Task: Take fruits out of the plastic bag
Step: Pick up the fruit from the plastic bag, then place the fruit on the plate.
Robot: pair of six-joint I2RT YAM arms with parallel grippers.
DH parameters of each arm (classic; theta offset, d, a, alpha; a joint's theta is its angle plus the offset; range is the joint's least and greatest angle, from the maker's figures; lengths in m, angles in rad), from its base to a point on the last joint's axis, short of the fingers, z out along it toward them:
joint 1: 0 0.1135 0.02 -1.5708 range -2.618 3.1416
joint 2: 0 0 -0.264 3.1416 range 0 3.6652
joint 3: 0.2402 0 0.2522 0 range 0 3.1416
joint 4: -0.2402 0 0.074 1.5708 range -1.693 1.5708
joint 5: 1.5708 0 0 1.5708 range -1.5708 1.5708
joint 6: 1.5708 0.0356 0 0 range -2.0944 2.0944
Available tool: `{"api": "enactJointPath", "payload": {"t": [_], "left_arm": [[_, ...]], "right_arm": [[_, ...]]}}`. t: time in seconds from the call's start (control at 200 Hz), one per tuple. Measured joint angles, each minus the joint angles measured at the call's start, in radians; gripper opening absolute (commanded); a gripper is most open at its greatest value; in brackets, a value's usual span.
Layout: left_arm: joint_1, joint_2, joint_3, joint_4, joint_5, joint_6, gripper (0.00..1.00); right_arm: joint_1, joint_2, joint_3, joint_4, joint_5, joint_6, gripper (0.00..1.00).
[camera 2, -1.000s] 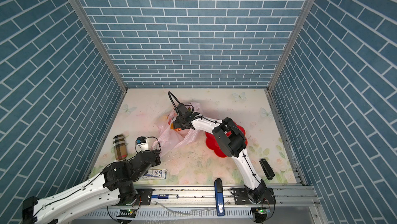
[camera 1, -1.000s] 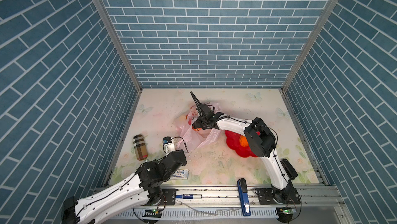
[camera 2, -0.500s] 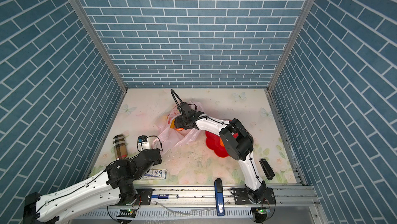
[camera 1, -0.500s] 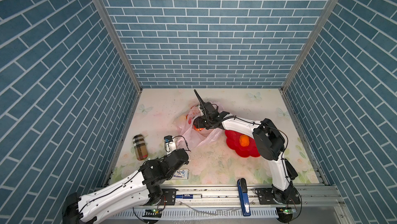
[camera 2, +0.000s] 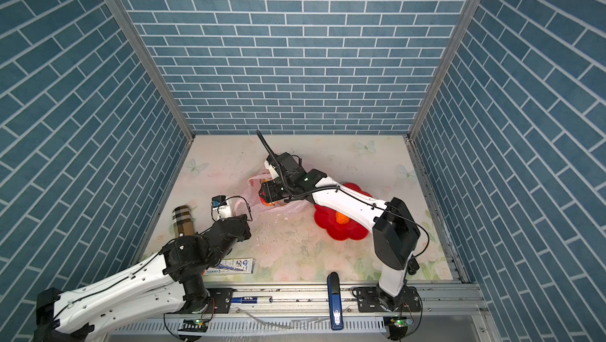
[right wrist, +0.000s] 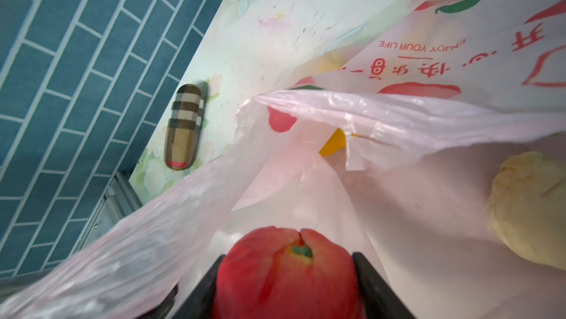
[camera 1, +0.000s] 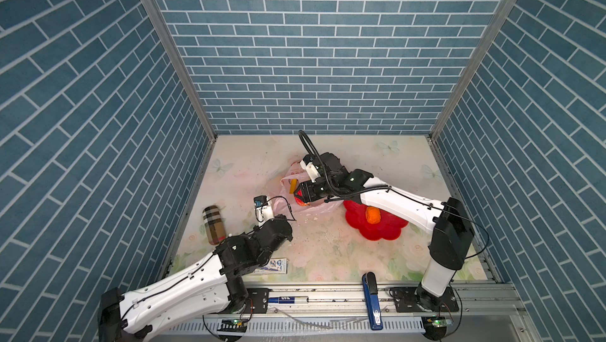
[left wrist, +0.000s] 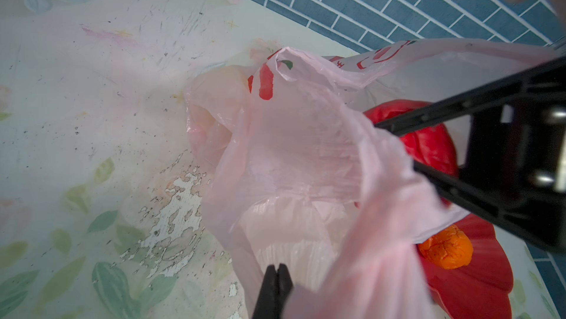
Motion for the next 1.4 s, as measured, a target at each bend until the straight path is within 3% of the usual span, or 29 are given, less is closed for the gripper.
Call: {"api": "enactJointPath", "payload": {"t": [0.215,0.455,0.845,1.205,1.4], "left_arm": [[0.000,0.008,0.000,0.010,0.000,0.007,0.00],[0.000,0.008,0.000,0.011,0.000,0.011,0.00],[0.000,0.013,0.000,0.011,-0.003,0.015,0.00],[0.000,0.015,0.000,0.010,-0.003,0.021,0.00],[0.000,0.014,0.000,0.007,-0.003,0.022,0.00]], "right_arm": [[-0.002,-0.172,0.000,-0.084,0.038,-0.034,0.29],[-0.019,-0.321,-0.004,-0.177,0.161,-0.063,0.28],[-0.221,-0.616,-0.141,-0.286,0.323,-0.078,0.27],[-0.414,-0.586,-0.510,-0.246,0.381,-0.062,0.26],[-0.490,-0.560,-0.612,-0.187,0.372,-0.042,0.25]]}}
